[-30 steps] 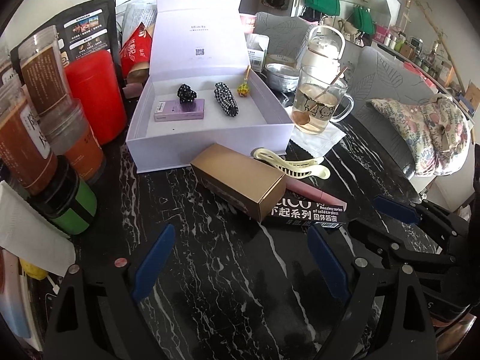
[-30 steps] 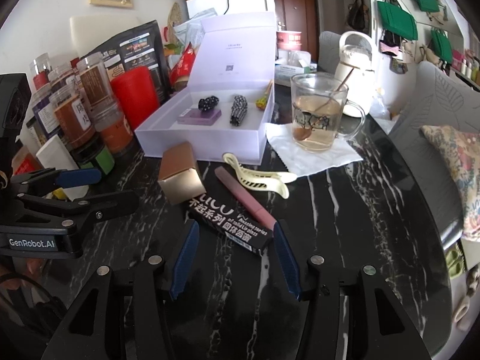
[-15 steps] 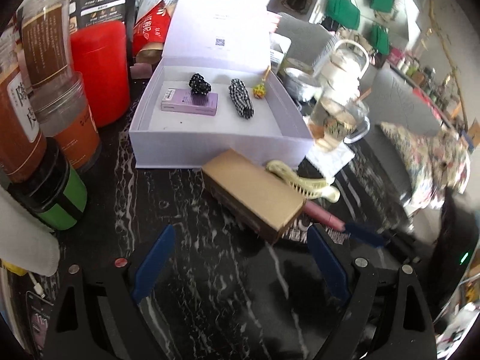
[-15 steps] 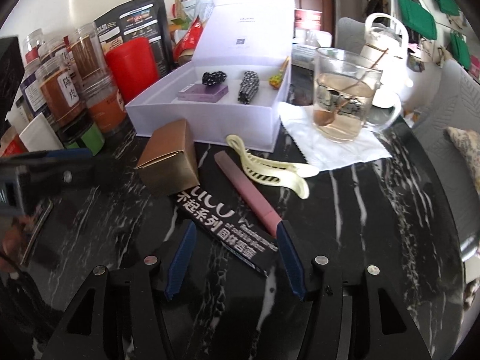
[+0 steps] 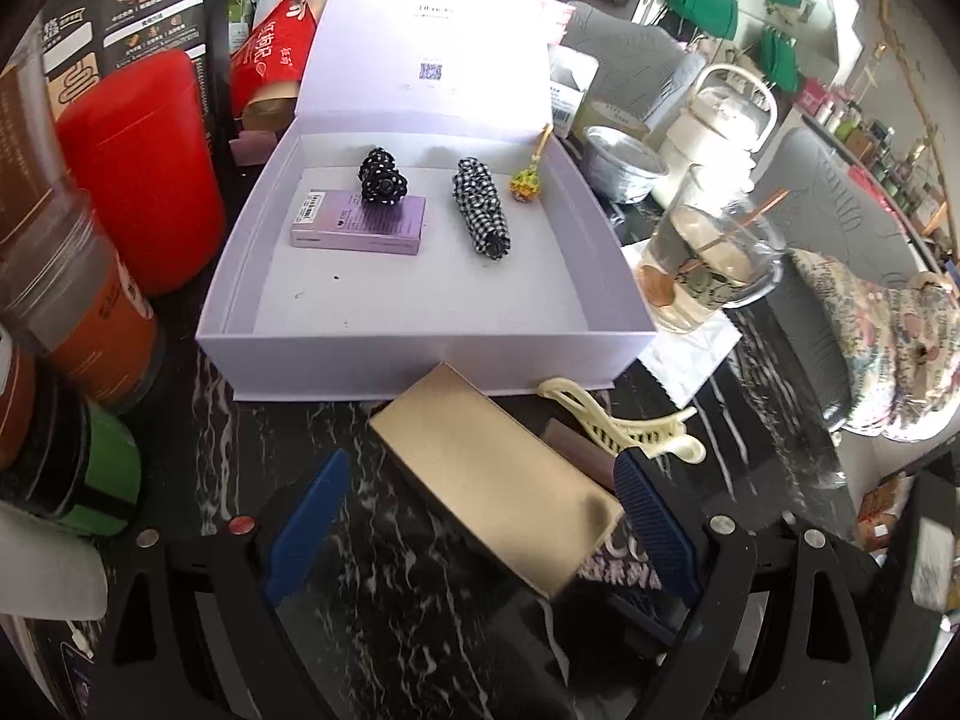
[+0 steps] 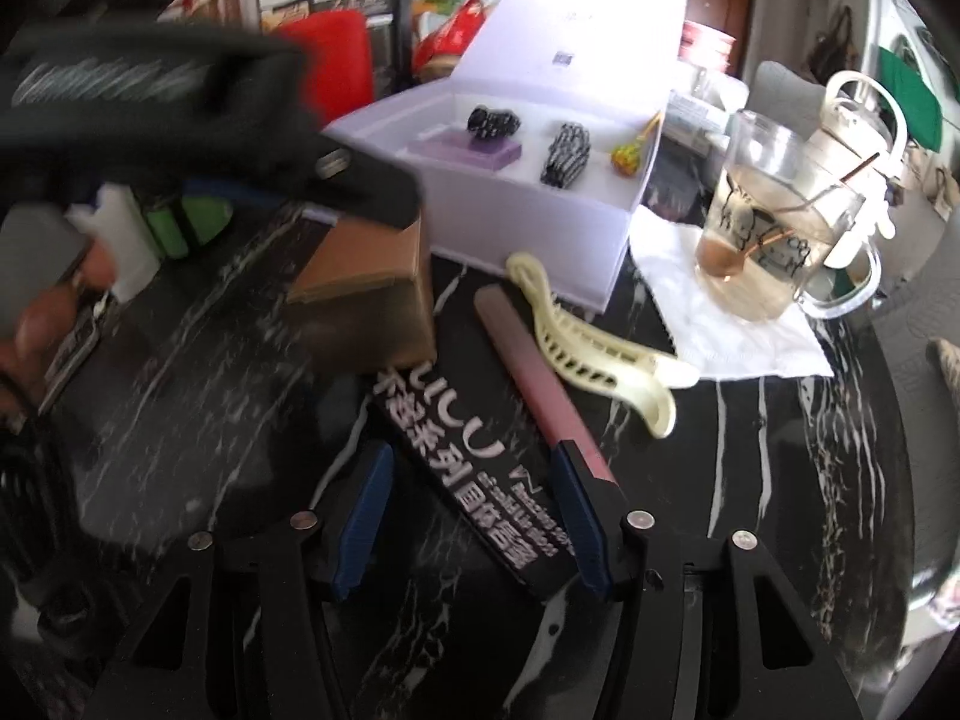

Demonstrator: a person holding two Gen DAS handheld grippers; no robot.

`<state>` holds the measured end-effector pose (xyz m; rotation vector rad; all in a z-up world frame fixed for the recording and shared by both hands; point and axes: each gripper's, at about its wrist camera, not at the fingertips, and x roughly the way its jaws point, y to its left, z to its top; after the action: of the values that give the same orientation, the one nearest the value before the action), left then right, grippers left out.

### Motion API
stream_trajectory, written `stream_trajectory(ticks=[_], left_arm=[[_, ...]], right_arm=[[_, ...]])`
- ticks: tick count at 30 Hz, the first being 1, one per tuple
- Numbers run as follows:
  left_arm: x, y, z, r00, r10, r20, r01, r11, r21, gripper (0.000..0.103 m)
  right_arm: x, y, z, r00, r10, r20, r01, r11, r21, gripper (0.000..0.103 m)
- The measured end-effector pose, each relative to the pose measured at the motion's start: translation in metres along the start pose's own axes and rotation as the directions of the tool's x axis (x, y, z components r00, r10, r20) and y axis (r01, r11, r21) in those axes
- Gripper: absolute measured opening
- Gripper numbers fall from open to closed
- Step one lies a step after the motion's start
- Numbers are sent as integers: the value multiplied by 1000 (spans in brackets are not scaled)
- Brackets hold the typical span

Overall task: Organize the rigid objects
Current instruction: 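Grasp the black printed lip gloss package with the right gripper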

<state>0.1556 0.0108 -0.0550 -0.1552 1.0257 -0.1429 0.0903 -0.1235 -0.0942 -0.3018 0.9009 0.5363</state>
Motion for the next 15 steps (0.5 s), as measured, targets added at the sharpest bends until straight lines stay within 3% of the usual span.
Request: stream_trajectory(ticks=[7,12,15], left_arm=[[18,-3,3,999,3,-34,-3,1000,-27,91],[24,0,2,998,-27,-63,22,996,-81,91],[22,-4,-3,998,8,-65,-12,999,-49,91]], right_arm=[[-15,-5,-16,1000,28,-9,-28,999,42,32],[-25,-5,-30,999,31,-8,-30,997,70,30],[-30,-8,-37,1000,20,-10,-19,996,90,30]])
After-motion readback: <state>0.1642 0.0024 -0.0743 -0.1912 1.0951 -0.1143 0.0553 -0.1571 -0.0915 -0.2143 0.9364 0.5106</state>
